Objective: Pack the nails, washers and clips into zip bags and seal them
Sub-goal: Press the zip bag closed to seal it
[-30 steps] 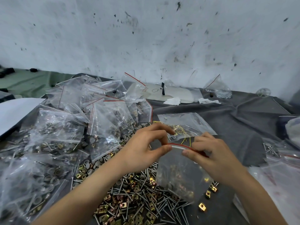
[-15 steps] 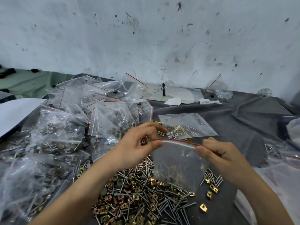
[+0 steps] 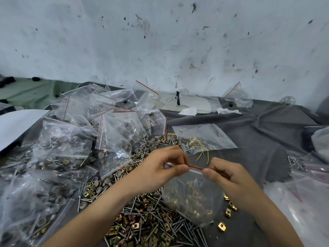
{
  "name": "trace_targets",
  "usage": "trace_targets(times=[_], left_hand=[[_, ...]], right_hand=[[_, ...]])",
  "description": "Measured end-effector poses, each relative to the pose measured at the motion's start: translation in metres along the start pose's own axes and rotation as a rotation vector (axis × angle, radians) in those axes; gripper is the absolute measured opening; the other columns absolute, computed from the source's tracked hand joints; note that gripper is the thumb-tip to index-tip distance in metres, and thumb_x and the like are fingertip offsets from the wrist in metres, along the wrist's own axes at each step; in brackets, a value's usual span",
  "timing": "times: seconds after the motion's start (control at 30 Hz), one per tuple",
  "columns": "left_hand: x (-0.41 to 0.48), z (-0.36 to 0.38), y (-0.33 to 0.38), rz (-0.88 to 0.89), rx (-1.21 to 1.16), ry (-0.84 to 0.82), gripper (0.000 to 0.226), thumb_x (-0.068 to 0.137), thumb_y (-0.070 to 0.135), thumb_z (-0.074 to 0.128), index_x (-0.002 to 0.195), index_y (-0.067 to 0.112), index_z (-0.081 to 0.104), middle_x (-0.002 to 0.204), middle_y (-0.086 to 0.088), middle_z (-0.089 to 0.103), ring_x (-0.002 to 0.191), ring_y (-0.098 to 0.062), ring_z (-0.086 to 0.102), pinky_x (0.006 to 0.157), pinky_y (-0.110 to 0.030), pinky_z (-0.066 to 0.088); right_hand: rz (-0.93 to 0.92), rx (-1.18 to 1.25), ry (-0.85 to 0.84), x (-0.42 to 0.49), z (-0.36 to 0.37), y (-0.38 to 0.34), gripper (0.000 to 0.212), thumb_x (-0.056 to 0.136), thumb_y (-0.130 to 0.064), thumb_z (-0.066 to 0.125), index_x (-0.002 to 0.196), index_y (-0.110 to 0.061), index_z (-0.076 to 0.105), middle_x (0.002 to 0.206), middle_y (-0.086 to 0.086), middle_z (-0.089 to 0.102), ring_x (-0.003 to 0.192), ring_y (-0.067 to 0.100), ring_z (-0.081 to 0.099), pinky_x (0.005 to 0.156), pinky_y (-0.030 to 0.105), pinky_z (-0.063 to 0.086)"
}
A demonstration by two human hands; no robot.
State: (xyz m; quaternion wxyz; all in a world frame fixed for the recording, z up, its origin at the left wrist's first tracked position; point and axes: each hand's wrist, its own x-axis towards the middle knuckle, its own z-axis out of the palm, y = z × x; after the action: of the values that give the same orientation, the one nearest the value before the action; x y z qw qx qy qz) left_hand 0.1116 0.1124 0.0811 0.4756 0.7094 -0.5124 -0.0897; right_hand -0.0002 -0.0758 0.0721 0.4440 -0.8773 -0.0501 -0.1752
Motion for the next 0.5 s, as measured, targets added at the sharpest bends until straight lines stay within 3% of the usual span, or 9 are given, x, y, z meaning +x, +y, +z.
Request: trace_targets(times=[0.17,0.33,0.4,0.5], left_hand=[[-0.003,-0.001,-0.003,-0.131,-0.295,0.002,0.033,0.085,0.019,0.066,0.060,0.013,0.046,0.076,0.010,0.058,0.061,-0.008,0.047,0.054,-0.018,0.038],[-0.002,0.000,-0.003,-0.156,-0.392,-0.080,0.033,0.089,0.014,0.058,0.062,0.010,0.041,0.084,-0.002,0.053,0.055,0.002,0.044,0.050,-0.010,0.033],[0.003,-0.007,-0.006,-0.236,-0.422,0.012,0.034,0.090,0.016,0.060,0.063,0.001,0.047,0.093,-0.001,0.060,0.055,0.001,0.049,0.045,-0.011,0.036],[0.020,-0.043,-0.017,-0.364,-0.495,0.412,0.025,0.088,0.018,0.057,0.080,-0.006,0.056,0.086,-0.007,0.063,0.049,-0.006,0.051,0.041,-0.015,0.040]], right_hand=[[0.100,0.082,0.142,-0.005,-0.006,0.001,0.059,0.068,-0.048,0.065,0.056,0.004,0.039,0.052,-0.005,0.031,0.048,0.003,0.029,0.047,0.011,0.025],[0.150,0.125,0.226,-0.010,-0.005,-0.001,0.053,0.070,-0.047,0.063,0.055,-0.001,0.041,0.050,-0.003,0.032,0.046,0.003,0.029,0.044,0.012,0.024],[0.181,0.179,0.284,-0.012,-0.006,0.000,0.047,0.071,-0.046,0.060,0.062,-0.001,0.051,0.054,0.005,0.043,0.050,0.006,0.039,0.046,0.012,0.030],[0.236,0.188,0.334,-0.021,-0.009,0.004,0.039,0.073,-0.047,0.059,0.070,-0.008,0.060,0.066,0.011,0.058,0.062,0.007,0.050,0.058,0.013,0.038]])
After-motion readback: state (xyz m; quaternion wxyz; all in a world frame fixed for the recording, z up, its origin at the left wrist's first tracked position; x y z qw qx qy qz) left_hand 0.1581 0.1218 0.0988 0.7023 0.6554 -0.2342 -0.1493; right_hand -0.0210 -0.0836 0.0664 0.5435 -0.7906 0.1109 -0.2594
